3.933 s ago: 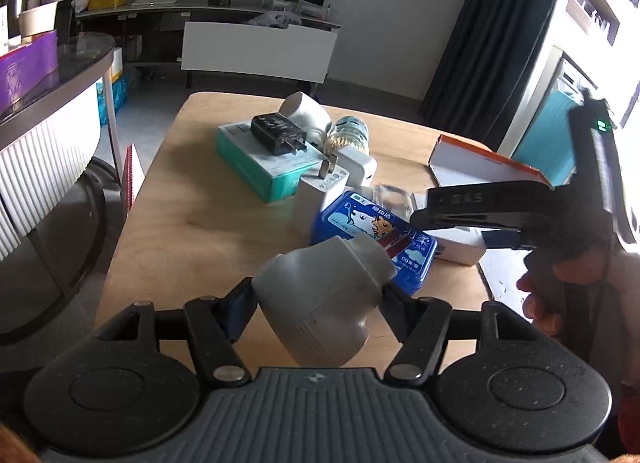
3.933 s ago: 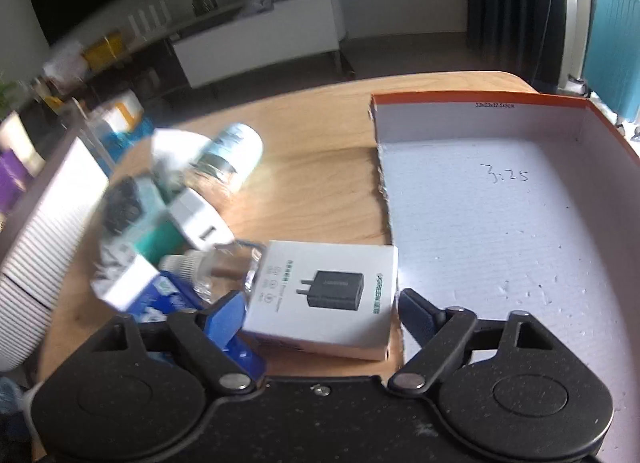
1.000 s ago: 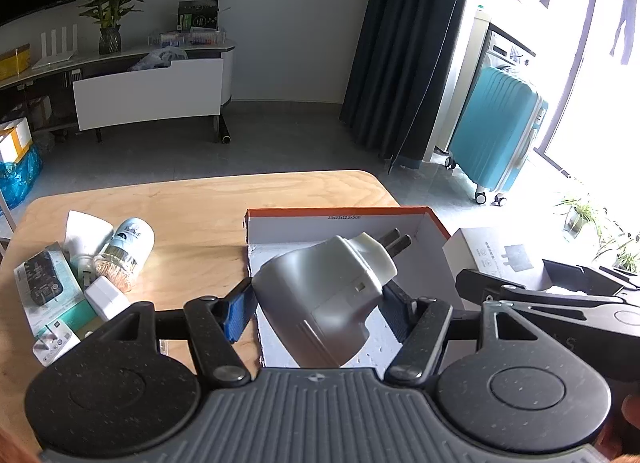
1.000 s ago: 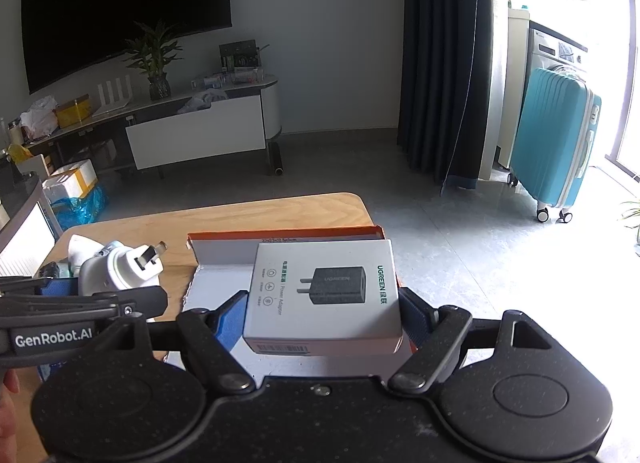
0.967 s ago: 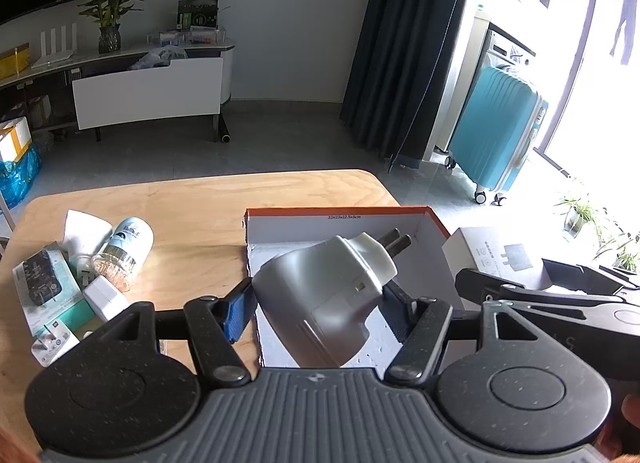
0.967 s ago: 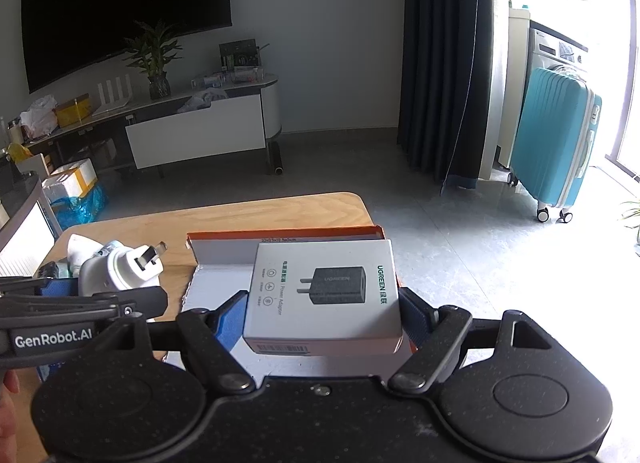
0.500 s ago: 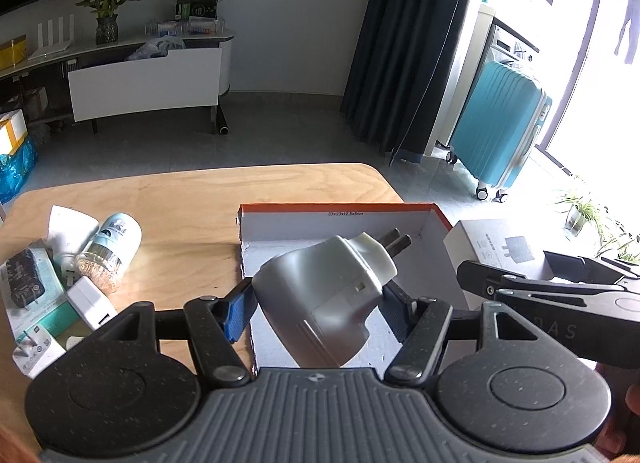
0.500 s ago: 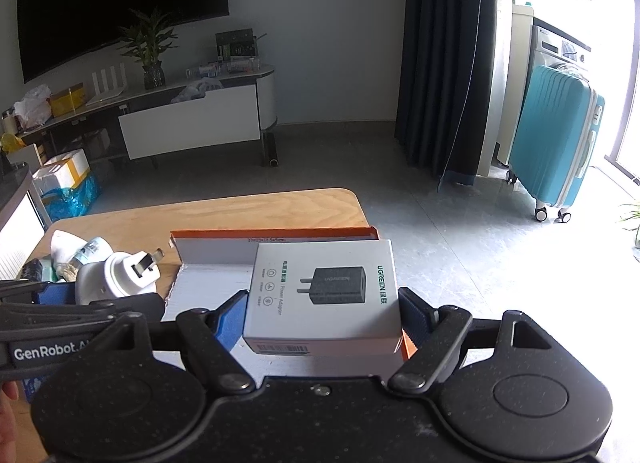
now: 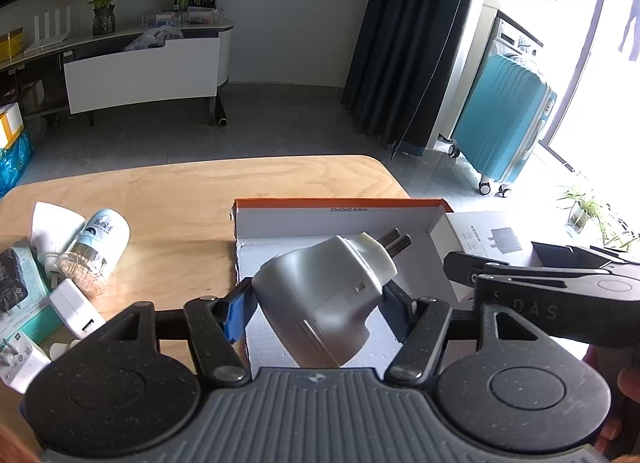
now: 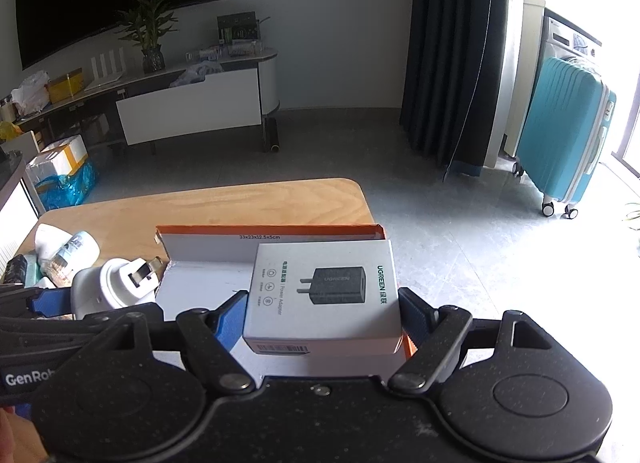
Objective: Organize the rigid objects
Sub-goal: 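Lower the adapter into the tray and open left tool while right releases the charger box, then move both tools back from the tray to the items on the table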
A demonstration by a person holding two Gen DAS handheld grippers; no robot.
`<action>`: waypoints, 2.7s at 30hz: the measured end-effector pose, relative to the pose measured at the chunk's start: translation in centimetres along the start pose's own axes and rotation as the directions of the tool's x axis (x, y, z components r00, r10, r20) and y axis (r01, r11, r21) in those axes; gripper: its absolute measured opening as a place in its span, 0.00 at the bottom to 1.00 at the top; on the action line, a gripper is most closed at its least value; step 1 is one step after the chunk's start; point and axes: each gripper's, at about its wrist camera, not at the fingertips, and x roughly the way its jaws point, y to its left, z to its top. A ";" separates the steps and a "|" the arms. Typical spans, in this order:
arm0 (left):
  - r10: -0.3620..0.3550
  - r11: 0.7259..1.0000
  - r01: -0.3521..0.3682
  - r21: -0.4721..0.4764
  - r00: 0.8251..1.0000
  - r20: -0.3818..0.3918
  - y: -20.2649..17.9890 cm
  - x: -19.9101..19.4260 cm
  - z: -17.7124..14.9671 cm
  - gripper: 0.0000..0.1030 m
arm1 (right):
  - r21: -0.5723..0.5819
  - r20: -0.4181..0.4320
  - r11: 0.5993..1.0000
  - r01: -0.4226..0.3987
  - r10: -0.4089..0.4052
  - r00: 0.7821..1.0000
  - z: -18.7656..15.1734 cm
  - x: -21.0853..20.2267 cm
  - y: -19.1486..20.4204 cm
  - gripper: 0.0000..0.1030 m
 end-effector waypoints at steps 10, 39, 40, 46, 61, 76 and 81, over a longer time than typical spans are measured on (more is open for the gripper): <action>0.013 1.000 -0.013 -0.012 1.000 -0.021 0.2 1.2 0.2 0.65 | 0.002 -0.020 1.000 -0.009 0.009 1.000 1.1 2.8 -0.7 0.83; 0.016 1.000 -0.016 0.006 1.000 -0.015 -1.0 0.0 1.5 0.90 | 0.080 0.166 0.997 0.012 -0.025 0.986 0.2 -6.2 -1.7 0.88; 0.033 0.999 -0.033 0.010 0.999 -0.021 -0.8 -0.4 1.4 0.91 | 0.081 0.164 0.997 0.009 -0.022 0.986 -0.1 -6.4 -1.4 0.88; 0.097 0.995 -0.098 -0.012 0.994 -0.041 0.5 -2.1 0.9 0.95 | 0.075 0.143 0.997 -0.009 -0.002 0.990 -0.9 -6.9 -0.1 0.89; 0.151 0.987 -0.152 -0.047 0.988 -0.030 2.3 -5.4 -0.6 1.00 | 0.043 0.095 0.998 -0.054 0.049 0.994 -2.1 -7.6 2.9 0.90; 0.211 0.972 -0.213 -0.100 0.977 -0.030 5.4 -7.9 -1.8 1.00 | -0.027 0.066 0.992 -0.124 0.126 0.990 -2.9 -7.8 7.0 0.90; 0.223 0.967 -0.225 -0.118 0.974 -0.031 6.4 -8.5 -2.0 1.00 | -0.047 0.057 0.989 -0.140 0.142 0.988 -2.8 -7.9 8.3 0.90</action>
